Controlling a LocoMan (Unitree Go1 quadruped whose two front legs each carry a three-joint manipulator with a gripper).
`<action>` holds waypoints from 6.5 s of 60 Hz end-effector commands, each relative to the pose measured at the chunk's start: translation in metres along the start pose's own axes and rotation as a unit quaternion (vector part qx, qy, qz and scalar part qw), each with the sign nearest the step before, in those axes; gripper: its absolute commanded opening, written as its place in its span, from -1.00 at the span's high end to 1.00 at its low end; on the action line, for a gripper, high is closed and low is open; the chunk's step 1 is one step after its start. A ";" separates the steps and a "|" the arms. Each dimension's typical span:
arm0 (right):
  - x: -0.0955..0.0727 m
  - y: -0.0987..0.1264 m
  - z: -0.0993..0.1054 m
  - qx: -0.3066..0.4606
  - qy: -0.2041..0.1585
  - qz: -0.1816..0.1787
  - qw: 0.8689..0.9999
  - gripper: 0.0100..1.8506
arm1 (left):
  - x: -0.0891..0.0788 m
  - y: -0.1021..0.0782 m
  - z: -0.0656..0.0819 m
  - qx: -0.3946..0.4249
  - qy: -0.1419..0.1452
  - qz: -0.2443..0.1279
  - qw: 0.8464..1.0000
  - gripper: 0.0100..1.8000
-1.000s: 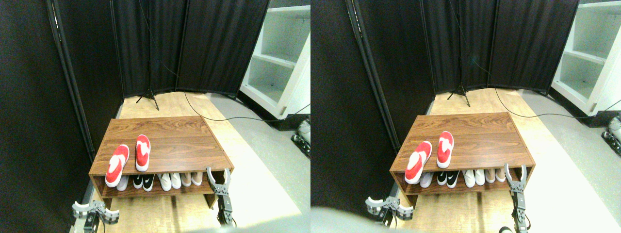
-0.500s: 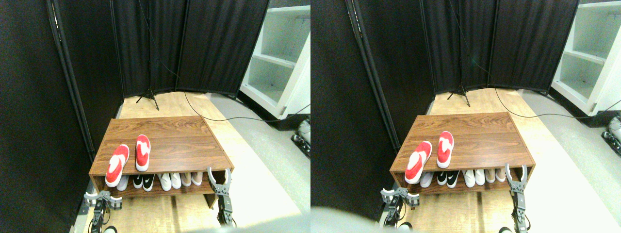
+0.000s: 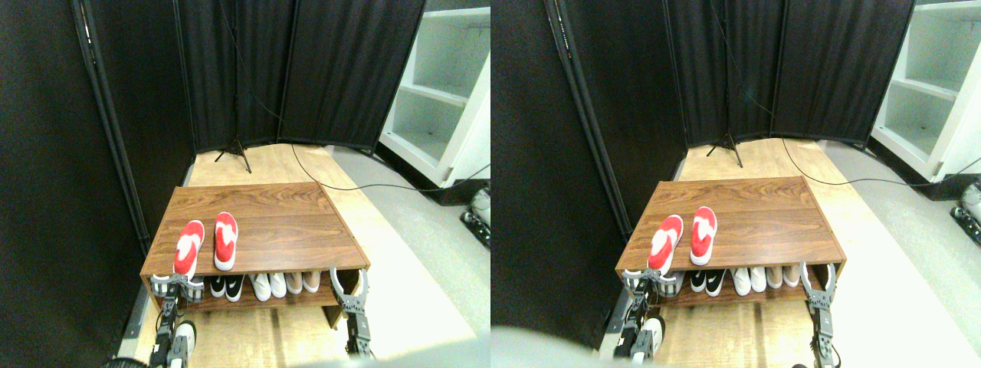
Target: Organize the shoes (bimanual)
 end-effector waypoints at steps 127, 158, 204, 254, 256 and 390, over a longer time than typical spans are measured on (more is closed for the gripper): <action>0.006 0.007 0.005 0.010 -0.007 0.022 1.000 0.54 | 0.029 -0.027 0.106 0.229 -0.121 -0.068 0.963 1.00; 0.008 0.006 0.005 0.002 -0.022 0.011 1.000 0.53 | 0.060 -0.018 0.063 0.216 -0.092 -0.026 0.972 1.00; 0.010 0.006 0.002 0.010 -0.027 0.008 1.000 0.53 | 0.060 -0.026 0.025 0.144 -0.095 -0.013 0.985 1.00; 0.020 0.005 -0.008 0.006 -0.035 -0.002 0.999 0.55 | 0.072 -0.014 0.031 0.154 -0.108 -0.011 0.982 1.00; 0.020 0.005 -0.009 0.007 -0.034 -0.003 0.999 0.54 | 0.072 -0.014 0.033 0.147 -0.110 -0.012 0.983 1.00; 0.017 0.002 -0.010 0.040 0.003 0.015 0.999 0.56 | -0.079 -0.019 0.072 0.159 -0.130 -0.085 0.975 1.00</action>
